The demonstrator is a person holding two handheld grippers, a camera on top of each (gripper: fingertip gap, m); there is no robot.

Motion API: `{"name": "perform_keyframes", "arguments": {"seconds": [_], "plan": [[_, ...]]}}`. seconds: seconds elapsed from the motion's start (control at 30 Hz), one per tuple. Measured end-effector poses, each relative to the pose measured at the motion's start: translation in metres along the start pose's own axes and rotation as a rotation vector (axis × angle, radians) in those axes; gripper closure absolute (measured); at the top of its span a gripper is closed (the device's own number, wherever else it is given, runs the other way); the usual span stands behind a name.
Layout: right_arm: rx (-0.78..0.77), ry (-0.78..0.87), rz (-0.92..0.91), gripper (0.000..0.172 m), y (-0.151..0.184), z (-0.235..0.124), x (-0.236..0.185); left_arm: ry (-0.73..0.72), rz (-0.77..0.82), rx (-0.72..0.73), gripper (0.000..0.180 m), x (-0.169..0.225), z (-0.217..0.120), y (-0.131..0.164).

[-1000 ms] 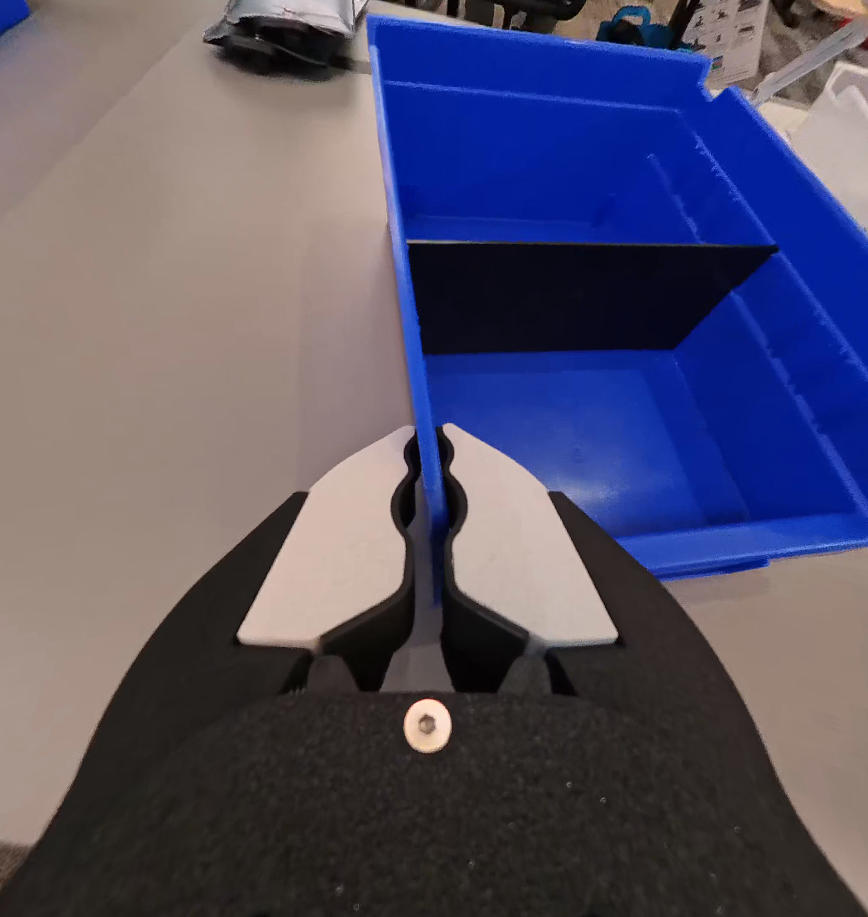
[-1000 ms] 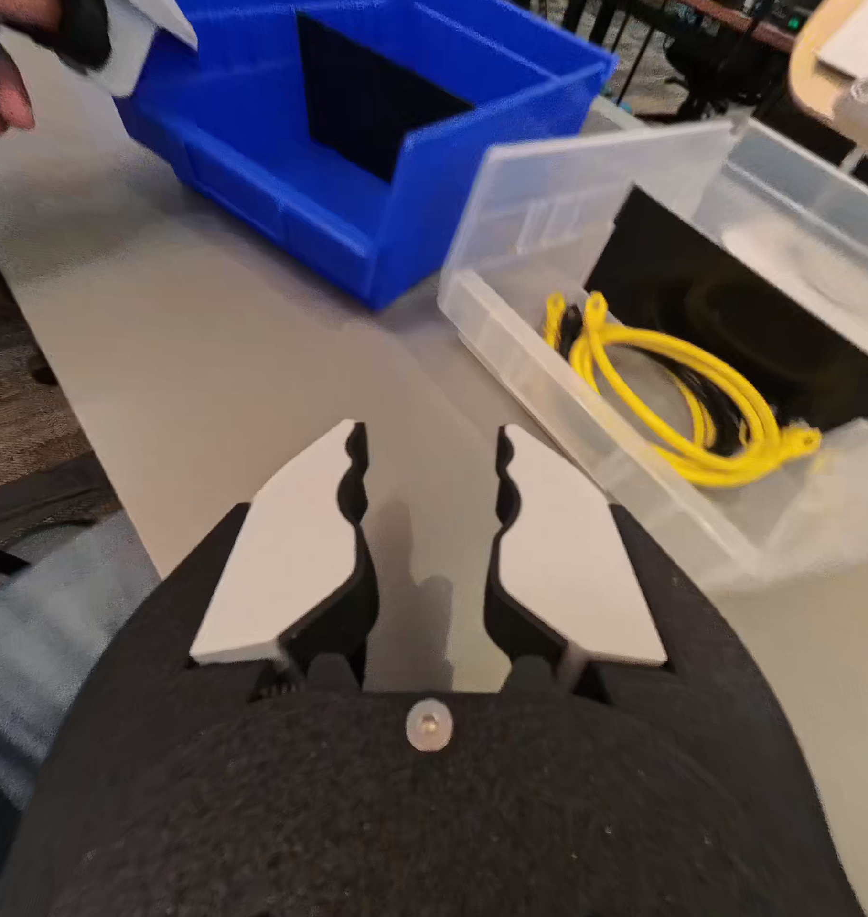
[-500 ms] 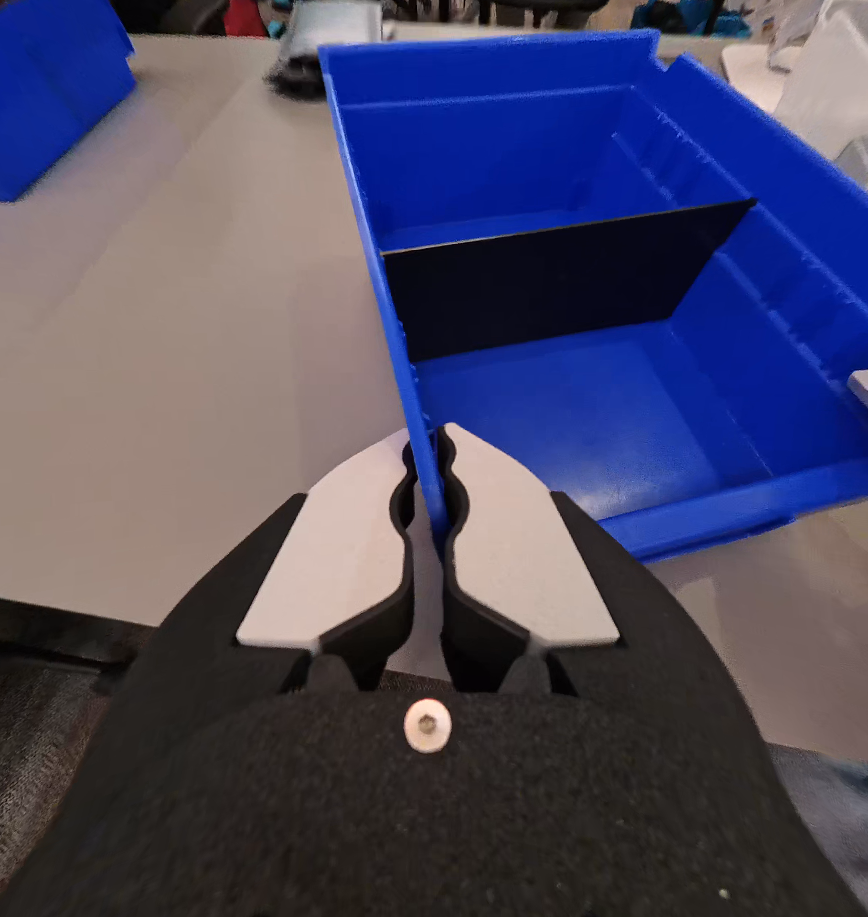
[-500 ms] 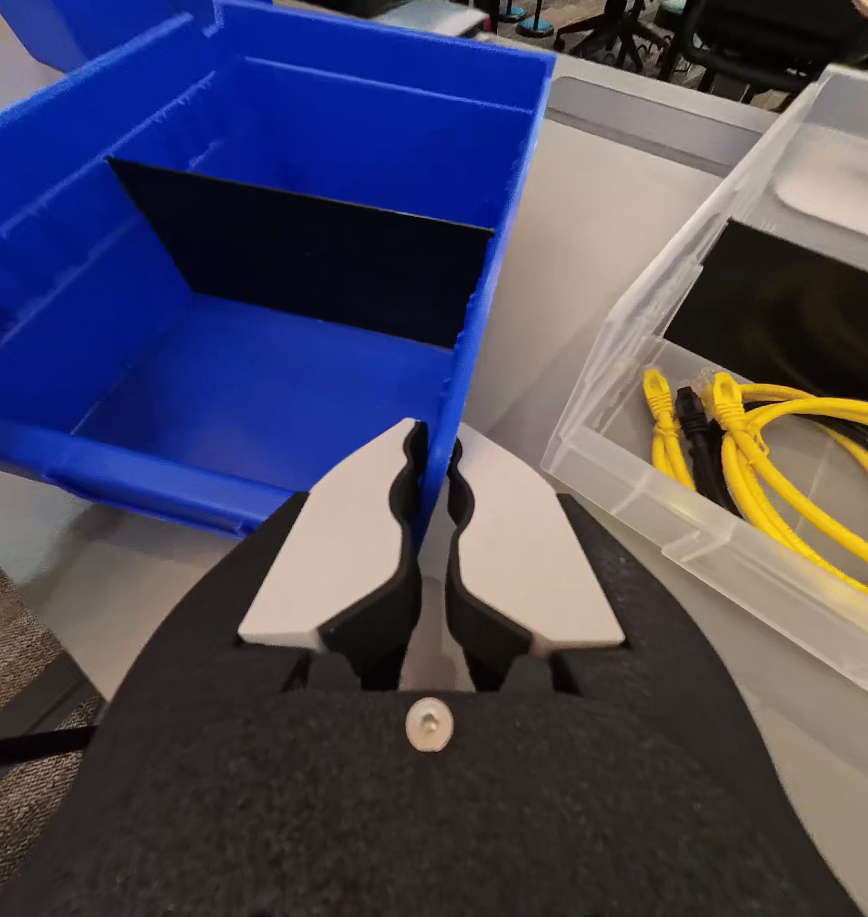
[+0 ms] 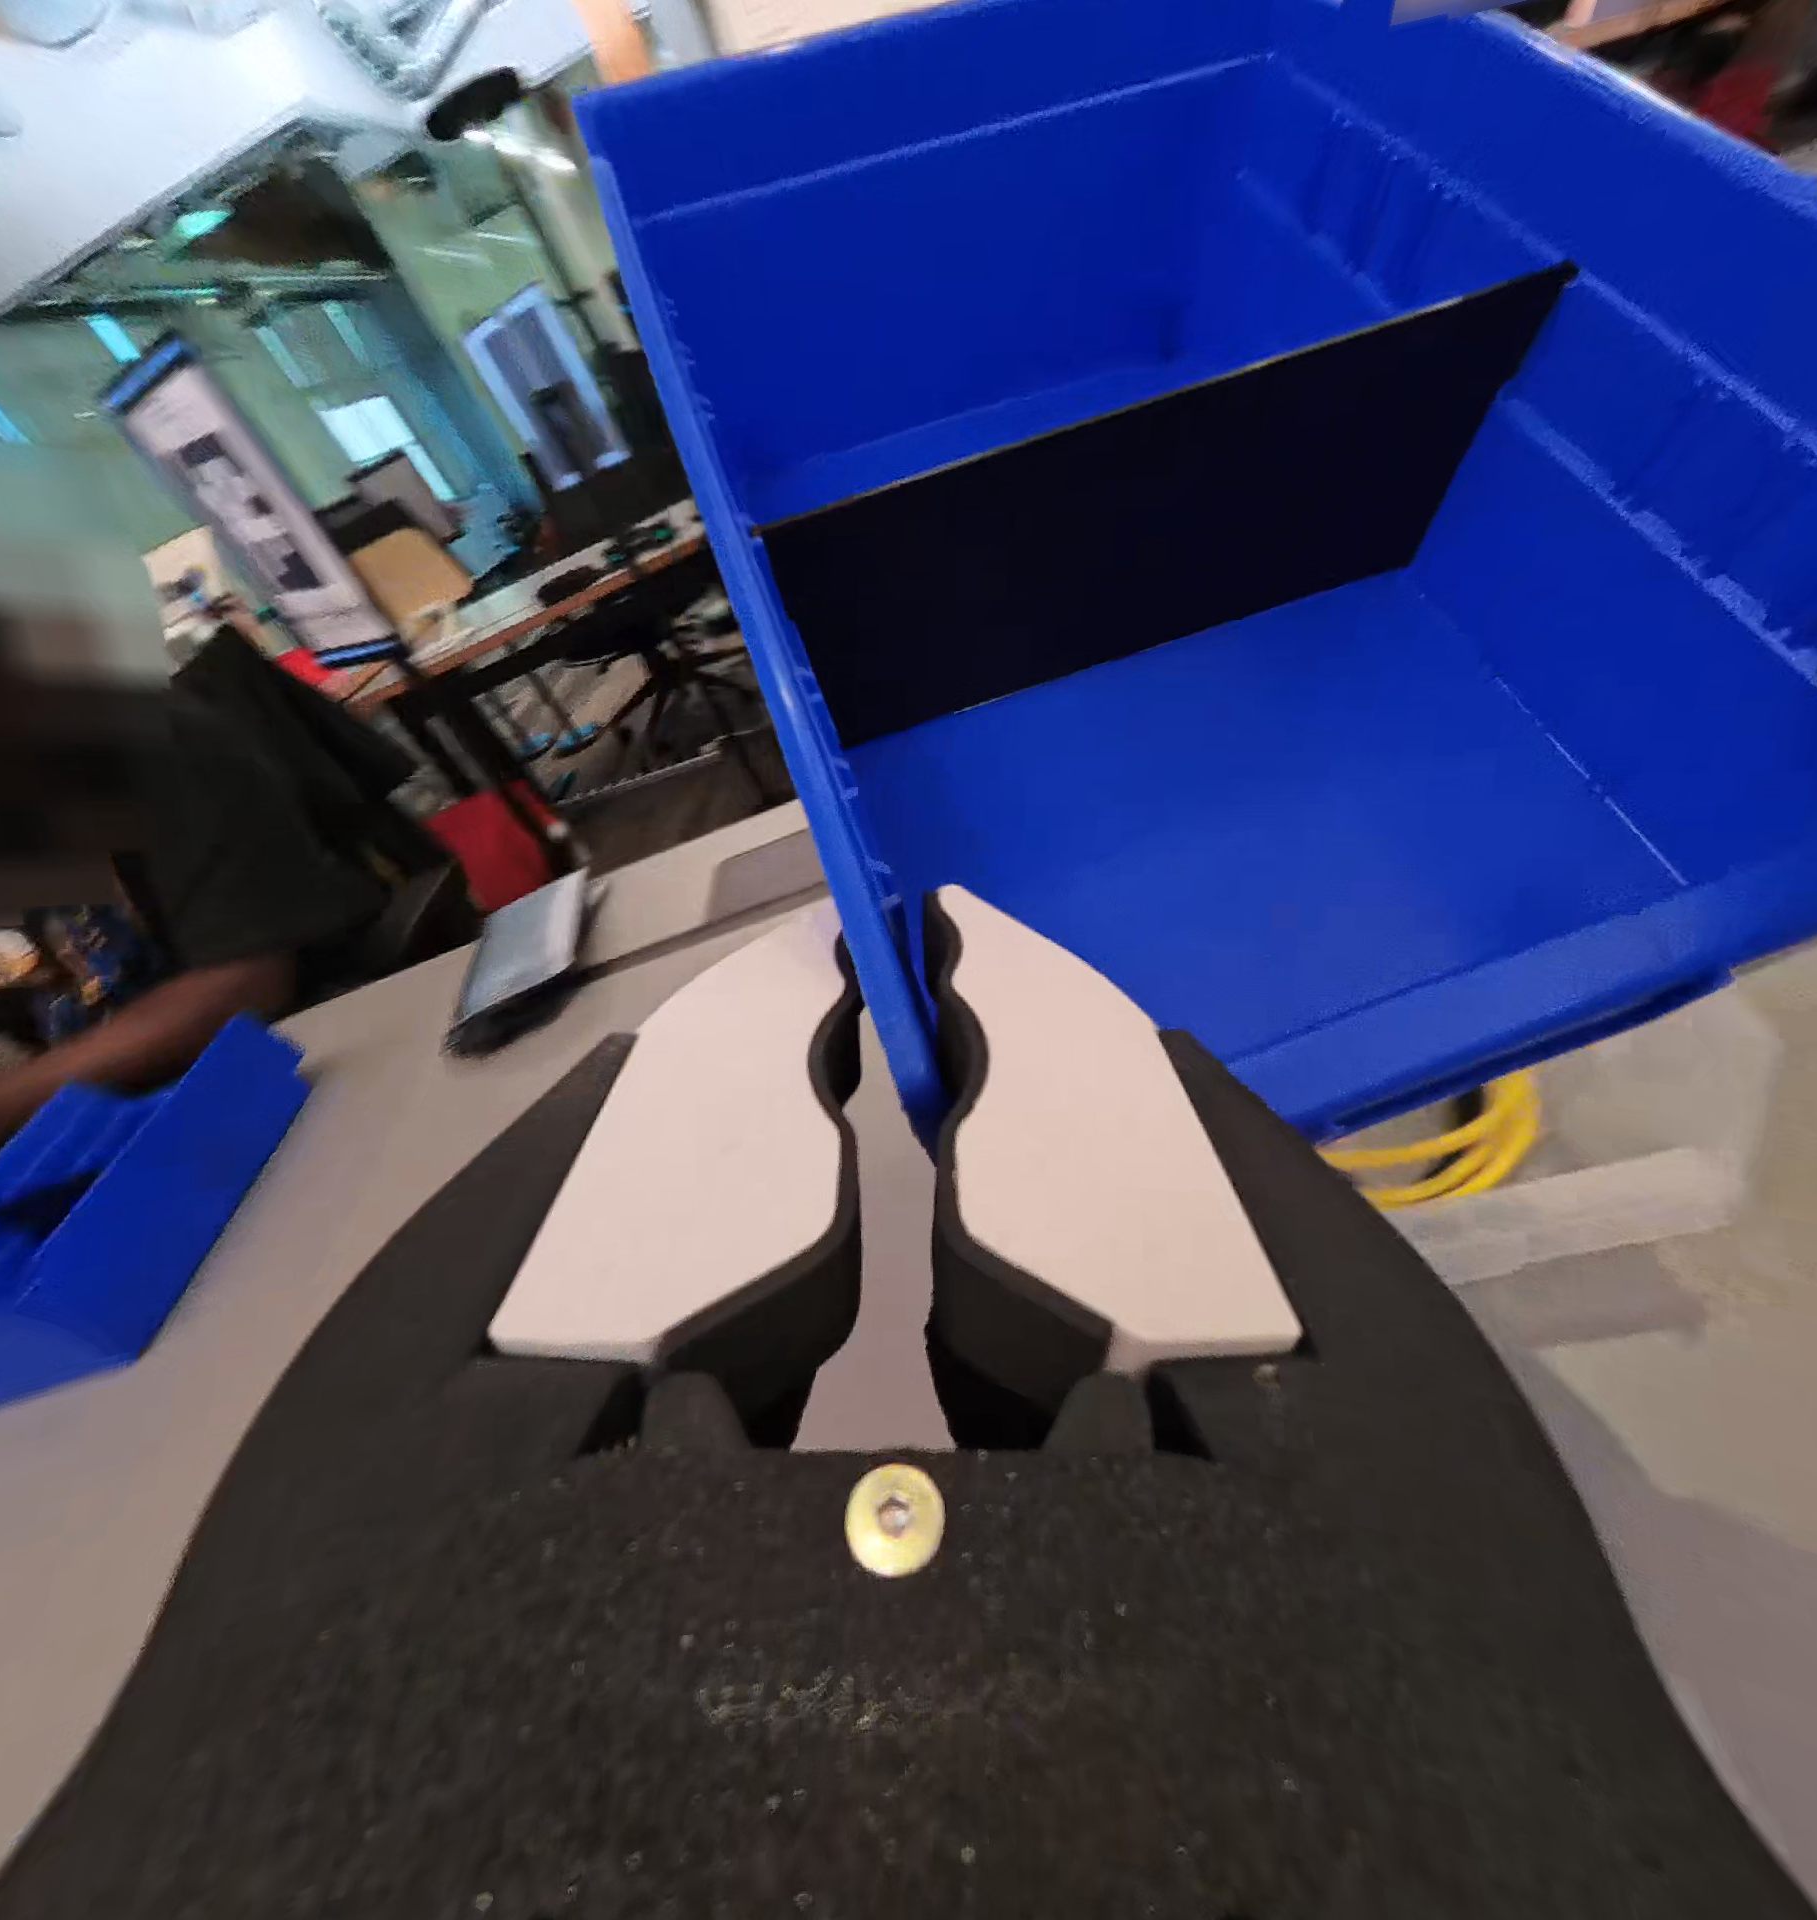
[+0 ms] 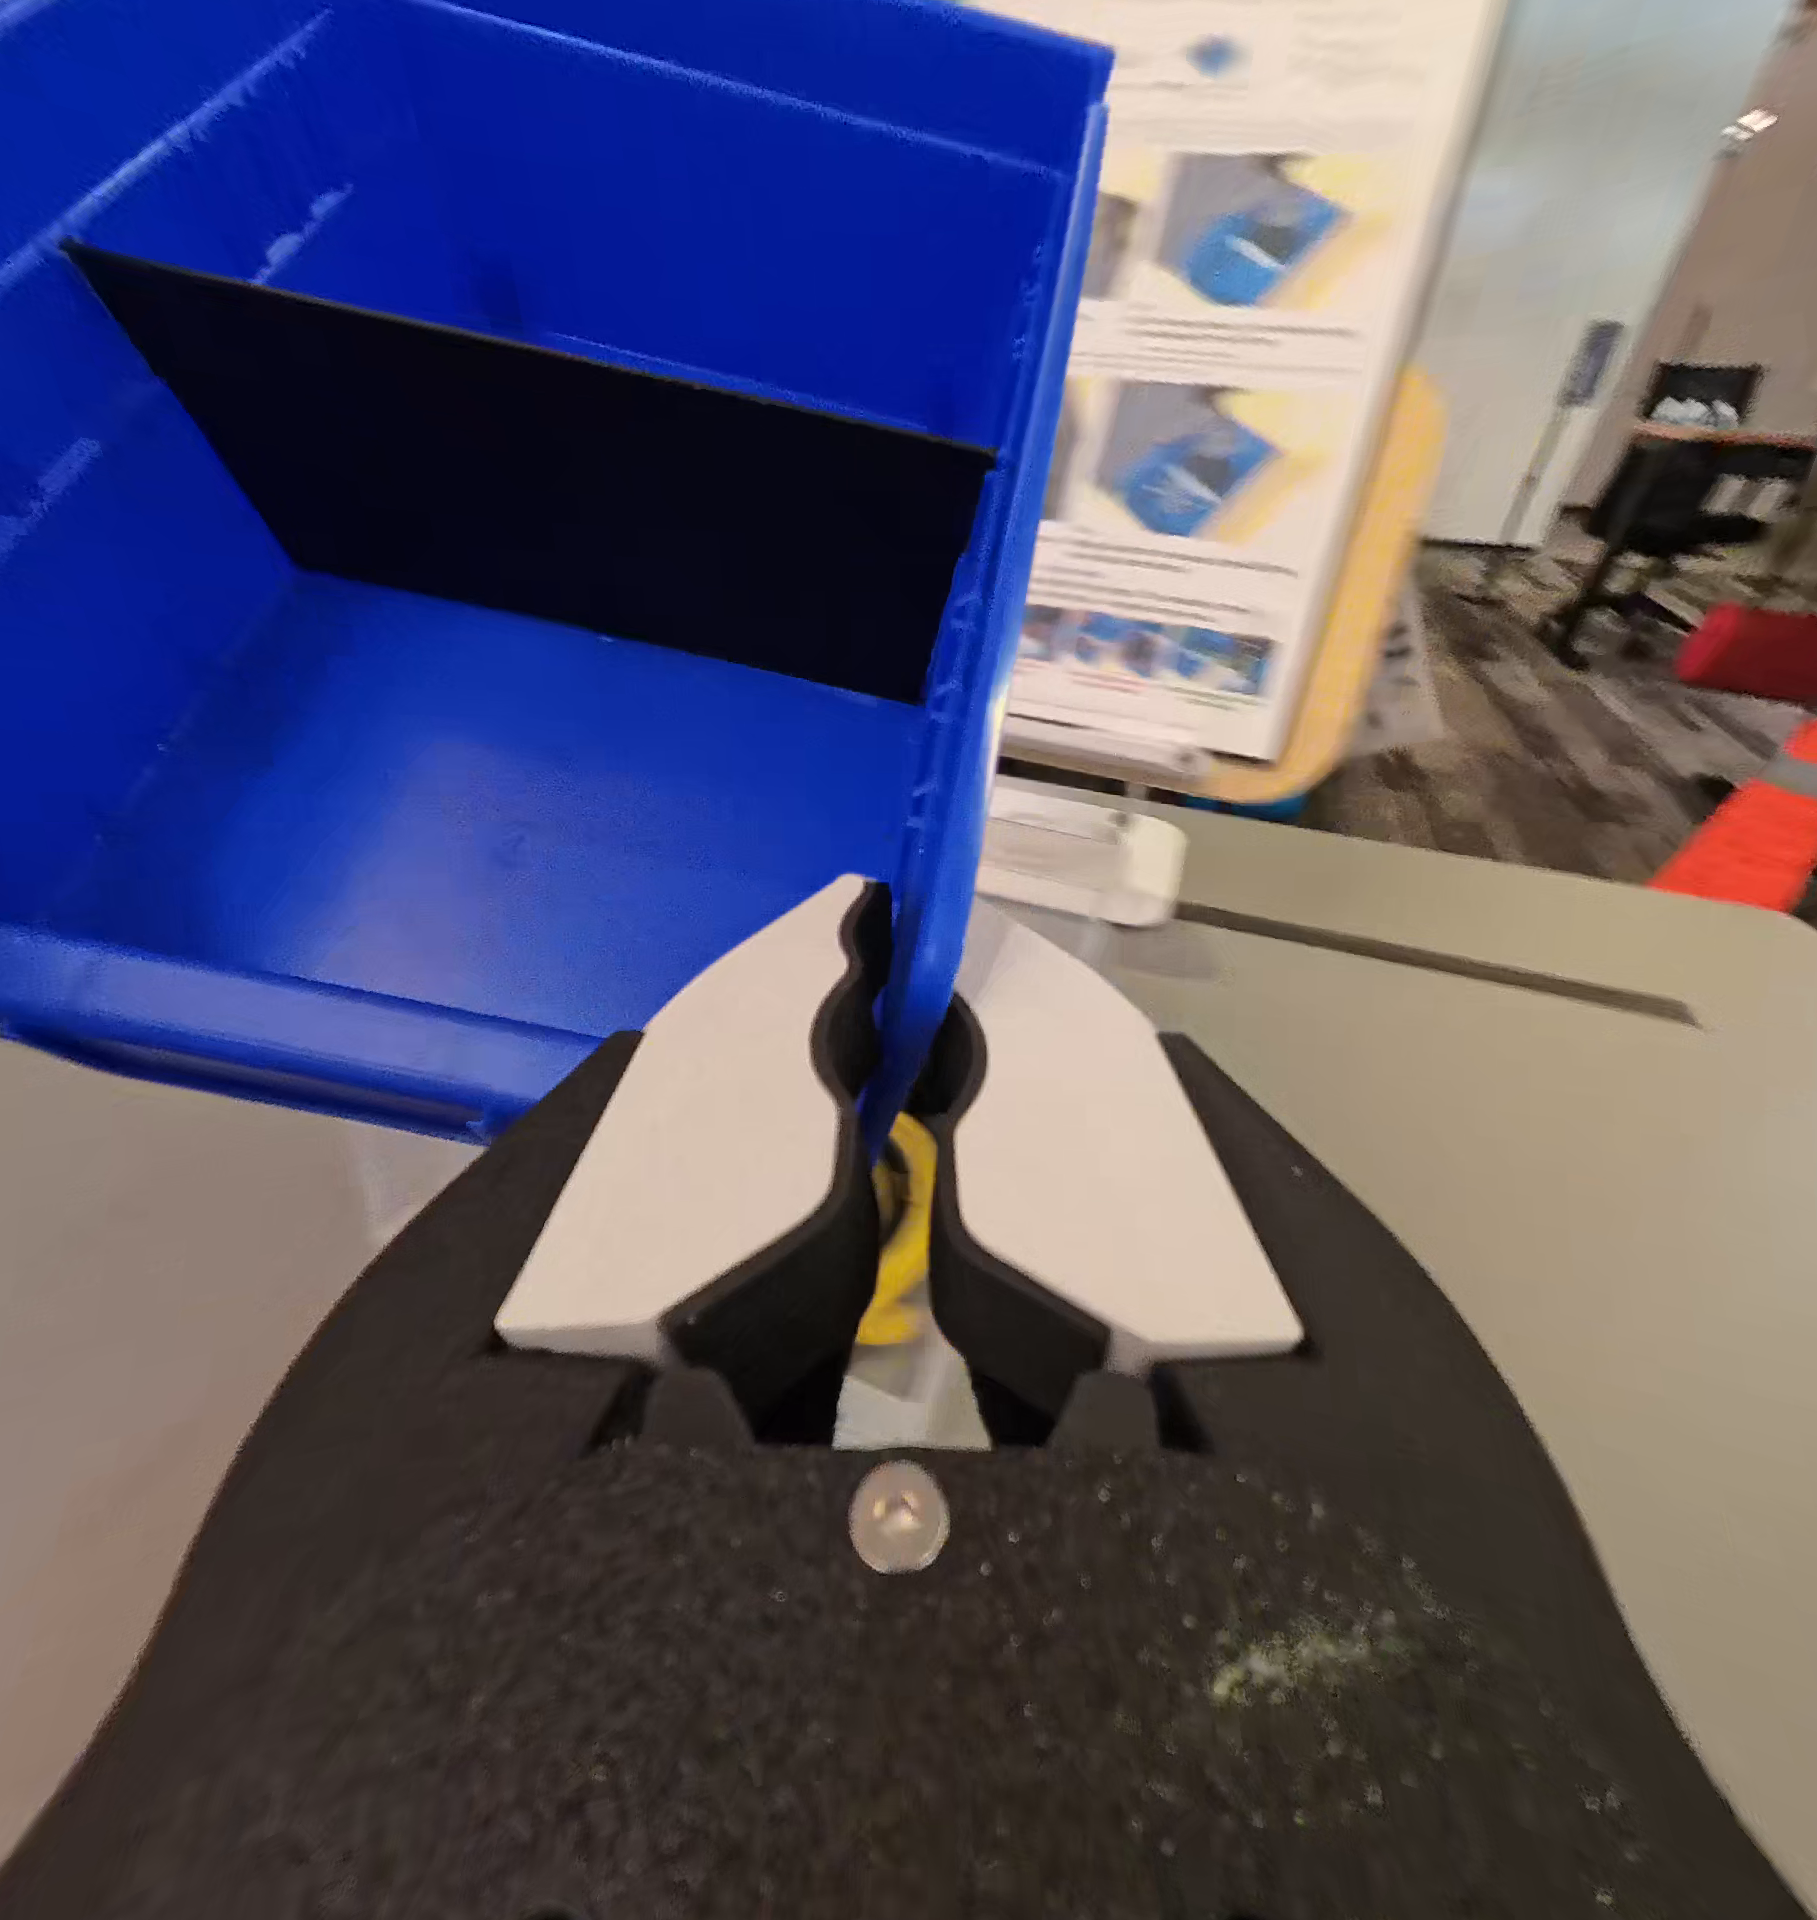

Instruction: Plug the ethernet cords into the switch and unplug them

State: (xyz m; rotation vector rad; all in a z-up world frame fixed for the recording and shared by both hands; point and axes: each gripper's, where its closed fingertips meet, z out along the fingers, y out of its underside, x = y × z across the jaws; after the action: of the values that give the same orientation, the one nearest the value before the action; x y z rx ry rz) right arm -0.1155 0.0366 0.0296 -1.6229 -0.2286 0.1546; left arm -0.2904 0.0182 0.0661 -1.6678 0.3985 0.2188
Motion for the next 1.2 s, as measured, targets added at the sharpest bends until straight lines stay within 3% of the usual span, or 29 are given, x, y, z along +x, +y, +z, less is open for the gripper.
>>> {"name": "perform_keyframes", "arguments": {"seconds": [0.1, 0.2, 0.33, 0.43, 0.77, 0.9, 1.0, 1.07, 1.2], "plan": [[-0.034, 0.150, 0.026, 0.166, 0.016, -0.016, 0.095, 0.119, 0.031, 0.020, 0.173, 0.088, 0.037, -0.034], [-0.051, 0.258, 0.058, 0.167, 0.040, -0.038, 0.187, 0.196, 0.036, 0.002, 0.173, 0.181, 0.061, -0.045], [-0.142, 0.276, 0.096, 0.168, 0.082, -0.065, 0.277, 0.302, 0.007, -0.080, 0.169, 0.284, 0.072, -0.034], [-0.218, 0.293, 0.124, 0.168, 0.113, -0.075, 0.310, 0.335, -0.002, -0.126, 0.168, 0.326, 0.075, -0.015], [-0.450, 0.319, 0.135, 0.170, 0.173, -0.062, 0.338, 0.432, -0.083, -0.339, 0.168, 0.374, 0.114, 0.048], [-0.440, 0.313, 0.187, 0.168, 0.182, -0.057, 0.344, 0.474, 0.008, -0.335, 0.161, 0.380, 0.110, 0.047], [-0.437, 0.315, 0.194, 0.167, 0.182, -0.056, 0.346, 0.609, -0.030, -0.384, 0.127, 0.395, 0.098, 0.047], [-0.433, 0.321, 0.186, 0.167, 0.182, -0.058, 0.345, 0.684, -0.070, -0.385, 0.113, 0.398, 0.088, 0.040], [-0.407, 0.306, 0.138, 0.163, 0.176, -0.064, 0.343, 0.783, -0.115, -0.250, 0.117, 0.365, 0.063, 0.015]]}}
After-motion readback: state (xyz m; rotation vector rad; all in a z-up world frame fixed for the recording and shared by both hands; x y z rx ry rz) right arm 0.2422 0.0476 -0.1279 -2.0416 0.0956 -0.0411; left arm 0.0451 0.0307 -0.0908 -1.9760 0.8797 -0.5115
